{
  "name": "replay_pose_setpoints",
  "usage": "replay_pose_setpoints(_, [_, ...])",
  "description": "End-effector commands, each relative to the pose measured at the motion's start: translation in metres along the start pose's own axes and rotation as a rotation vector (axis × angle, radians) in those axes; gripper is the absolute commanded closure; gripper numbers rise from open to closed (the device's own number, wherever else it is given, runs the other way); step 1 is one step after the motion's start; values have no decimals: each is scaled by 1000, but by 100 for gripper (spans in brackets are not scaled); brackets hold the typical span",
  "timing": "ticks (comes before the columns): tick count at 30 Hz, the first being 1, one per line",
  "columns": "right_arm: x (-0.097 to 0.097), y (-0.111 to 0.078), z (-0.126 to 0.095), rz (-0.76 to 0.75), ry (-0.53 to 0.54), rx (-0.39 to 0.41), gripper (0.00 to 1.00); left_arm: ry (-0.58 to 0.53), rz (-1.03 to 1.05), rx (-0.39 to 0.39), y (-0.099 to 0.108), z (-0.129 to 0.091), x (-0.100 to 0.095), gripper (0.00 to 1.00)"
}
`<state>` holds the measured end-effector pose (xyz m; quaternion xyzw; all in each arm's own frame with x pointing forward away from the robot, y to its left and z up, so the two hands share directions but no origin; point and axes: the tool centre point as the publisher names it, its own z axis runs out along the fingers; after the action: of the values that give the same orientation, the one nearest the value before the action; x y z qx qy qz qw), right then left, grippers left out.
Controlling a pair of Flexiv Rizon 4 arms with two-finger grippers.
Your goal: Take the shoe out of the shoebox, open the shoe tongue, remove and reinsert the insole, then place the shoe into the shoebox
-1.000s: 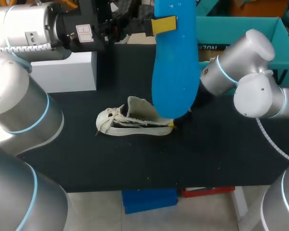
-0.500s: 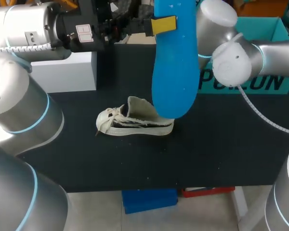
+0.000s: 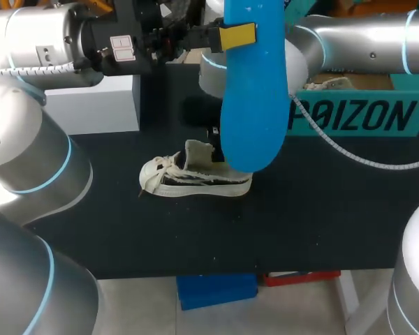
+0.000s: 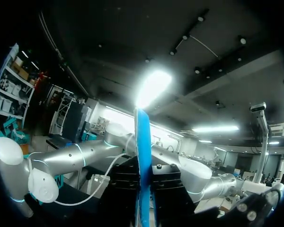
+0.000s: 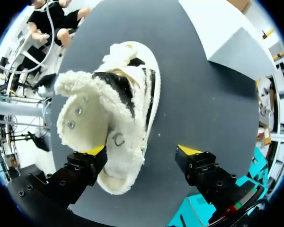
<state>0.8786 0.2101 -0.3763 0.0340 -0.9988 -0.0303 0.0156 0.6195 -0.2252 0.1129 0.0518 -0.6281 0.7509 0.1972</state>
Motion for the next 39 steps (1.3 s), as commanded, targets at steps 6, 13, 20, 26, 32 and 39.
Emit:
replay_pose_setpoints(6, [-8,13,20,45,12,253,0,-2,1,1,0,1,0,100])
replay_pose_setpoints(13, [-3,10,31,104,16,218,57,-2,1,1,0,1,0,100])
replay_pose_setpoints(20, [-1,10,35,159,-4,165,100,-2,1,1,0,1,0,100])
replay_pose_setpoints(26, [-1,10,35,159,-4,165,100,-2,1,1,0,1,0,100])
replay_pose_setpoints(32, [-1,10,35,159,-4,165,100,-2,1,1,0,1,0,100])
replay_pose_setpoints(39, [-1,10,35,159,-4,165,100,-2,1,1,0,1,0,100])
